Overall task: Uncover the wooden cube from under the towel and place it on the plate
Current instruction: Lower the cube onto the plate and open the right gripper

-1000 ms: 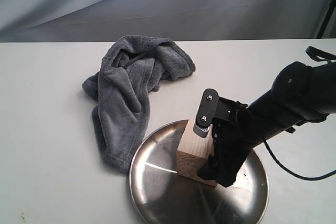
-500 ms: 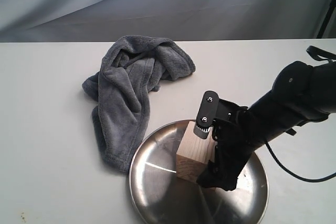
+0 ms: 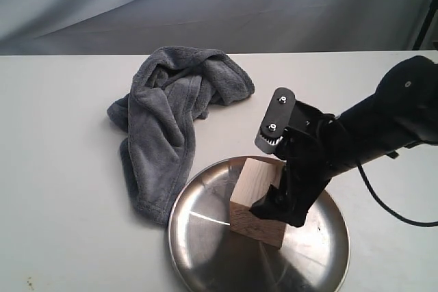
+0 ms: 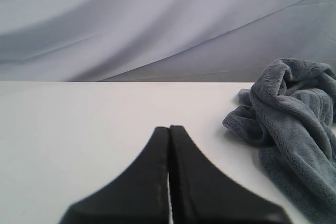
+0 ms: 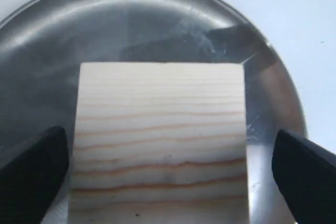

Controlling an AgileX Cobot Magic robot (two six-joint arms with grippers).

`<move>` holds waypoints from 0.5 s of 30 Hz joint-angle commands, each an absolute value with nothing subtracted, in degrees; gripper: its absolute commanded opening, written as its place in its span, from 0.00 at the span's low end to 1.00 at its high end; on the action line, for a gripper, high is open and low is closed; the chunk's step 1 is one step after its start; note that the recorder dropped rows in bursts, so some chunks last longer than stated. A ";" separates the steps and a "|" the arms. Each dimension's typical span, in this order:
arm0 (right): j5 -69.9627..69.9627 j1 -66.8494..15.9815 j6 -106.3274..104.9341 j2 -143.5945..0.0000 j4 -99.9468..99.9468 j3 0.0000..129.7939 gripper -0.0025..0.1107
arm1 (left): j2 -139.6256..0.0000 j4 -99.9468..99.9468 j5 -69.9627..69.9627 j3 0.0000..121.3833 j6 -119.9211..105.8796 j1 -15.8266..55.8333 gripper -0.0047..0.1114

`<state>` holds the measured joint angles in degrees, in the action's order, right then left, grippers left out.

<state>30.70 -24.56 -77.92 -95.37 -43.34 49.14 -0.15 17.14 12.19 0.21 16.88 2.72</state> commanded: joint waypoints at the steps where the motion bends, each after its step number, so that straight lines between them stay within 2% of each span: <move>1: 29.37 -24.74 -77.48 -92.44 -44.19 49.50 0.88 | 0.00 17.28 11.85 0.00 16.84 2.54 0.04; 9: 29.40 -24.63 -68.74 -89.77 -44.19 50.97 0.84 | 0.00 17.28 11.85 0.00 16.84 2.54 0.04; 15: 31.81 -24.63 -53.60 -89.77 -34.65 57.43 0.65 | 0.00 17.28 11.85 0.00 16.84 2.54 0.04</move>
